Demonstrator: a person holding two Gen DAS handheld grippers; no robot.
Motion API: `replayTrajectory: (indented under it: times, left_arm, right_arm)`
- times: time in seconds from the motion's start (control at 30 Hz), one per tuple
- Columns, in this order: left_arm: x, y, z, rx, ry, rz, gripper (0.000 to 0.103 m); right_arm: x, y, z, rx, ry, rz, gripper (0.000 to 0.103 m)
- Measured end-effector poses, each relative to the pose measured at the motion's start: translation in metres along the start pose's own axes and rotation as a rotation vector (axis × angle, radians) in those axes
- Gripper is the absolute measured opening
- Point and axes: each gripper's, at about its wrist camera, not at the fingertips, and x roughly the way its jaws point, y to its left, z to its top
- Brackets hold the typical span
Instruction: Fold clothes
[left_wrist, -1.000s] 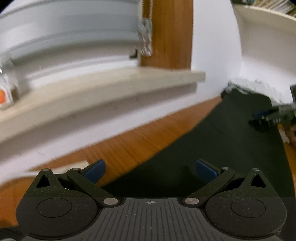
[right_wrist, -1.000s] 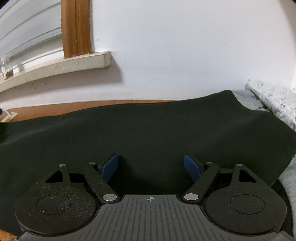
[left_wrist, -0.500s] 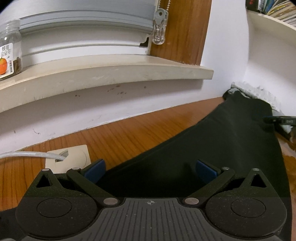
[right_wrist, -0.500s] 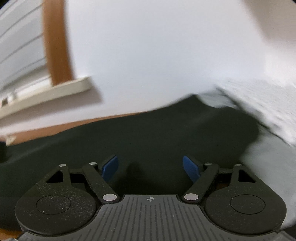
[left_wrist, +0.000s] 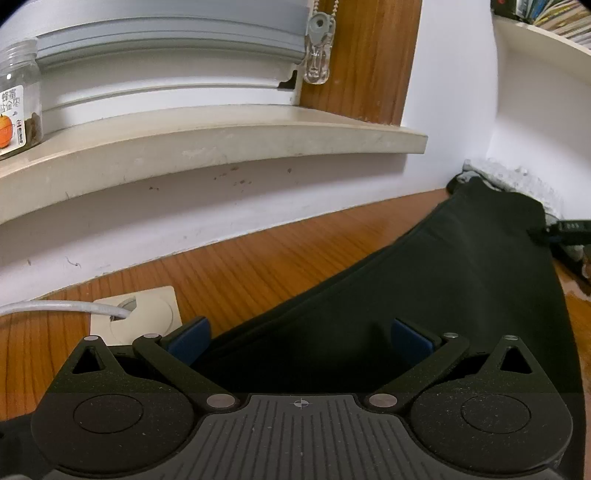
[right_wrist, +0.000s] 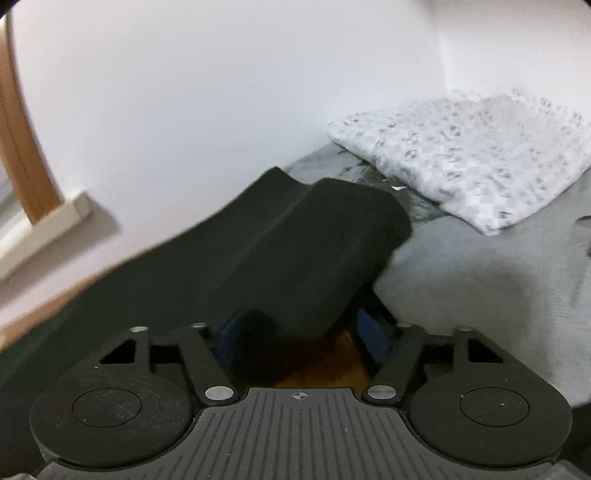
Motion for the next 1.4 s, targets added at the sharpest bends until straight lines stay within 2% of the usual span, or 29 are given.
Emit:
replayTrajectory:
  times: [0.13,0.27,0.3,0.37,0.43,0.47,0.53,0.6,0.7,0.87,1.0,1.07,1.13,1.17,1.27,1.33,1.37,1.4]
  left_arm:
    - [0.0,0.0,0.0,0.0,0.002,0.0,0.103]
    - [0.0,0.0,0.0,0.003,0.004,0.004,0.103]
    - [0.0,0.0,-0.001,0.003,0.005,0.005,0.103]
    - [0.0,-0.001,-0.001,0.003,0.005,0.006,0.103]
    - [0.0,-0.001,-0.001,0.001,0.005,0.004,0.103]
    - [0.0,-0.001,-0.001,0.0,0.006,0.005,0.103]
    - [0.001,-0.001,-0.001,0.0,0.008,0.004,0.103]
    - [0.001,-0.001,-0.001,0.0,0.007,0.005,0.103]
    - [0.001,-0.001,-0.001,0.0,0.008,0.006,0.103]
    - [0.001,0.0,-0.001,0.001,0.008,0.006,0.103]
    - [0.001,0.0,-0.002,0.002,0.009,0.007,0.103]
    - [0.001,0.0,-0.002,0.002,0.009,0.007,0.103]
    - [0.001,0.0,-0.002,0.001,0.009,0.007,0.103]
    - [0.002,0.0,-0.002,0.001,0.009,0.007,0.103]
    - [0.002,0.0,-0.002,0.0,0.009,0.007,0.103]
    - [0.002,0.0,-0.002,0.0,0.009,0.007,0.103]
    - [0.002,0.0,-0.002,-0.001,0.009,0.008,0.103]
    - [0.002,0.0,-0.002,0.0,0.008,0.009,0.103]
  right_arm:
    - [0.006,0.0,0.007,0.06,-0.003,0.036,0.061]
    - [0.012,0.007,0.005,0.004,0.01,0.003,0.062]
    - [0.012,0.008,0.005,-0.005,0.003,-0.004,0.055]
    - [0.002,0.019,0.003,-0.061,-0.087,-0.015,0.024]
    - [-0.01,0.036,0.001,-0.127,-0.164,0.033,0.026]
    - [-0.01,0.042,0.002,-0.149,-0.158,0.047,0.031]
    - [-0.006,0.052,0.004,-0.188,-0.137,0.014,0.032]
    - [-0.001,0.061,0.003,-0.248,-0.131,-0.041,0.041]
    - [0.008,0.078,-0.01,-0.408,-0.122,-0.123,0.044]
    - [0.008,0.09,-0.027,-0.56,-0.135,-0.113,0.044]
    - [0.011,0.094,-0.028,-0.637,-0.126,-0.108,0.051]
    - [0.018,0.091,-0.025,-0.629,-0.096,-0.143,0.053]
    - [0.026,0.083,-0.016,-0.56,-0.06,-0.163,0.056]
    - [0.03,0.076,-0.009,-0.503,-0.04,-0.156,0.061]
    - [0.039,0.056,0.008,-0.344,-0.005,-0.113,0.061]
    - [0.041,0.049,0.015,-0.292,-0.006,-0.091,0.044]
    - [0.041,0.048,0.017,-0.286,-0.011,-0.088,0.024]
    - [0.039,0.049,0.018,-0.289,-0.021,-0.086,0.017]
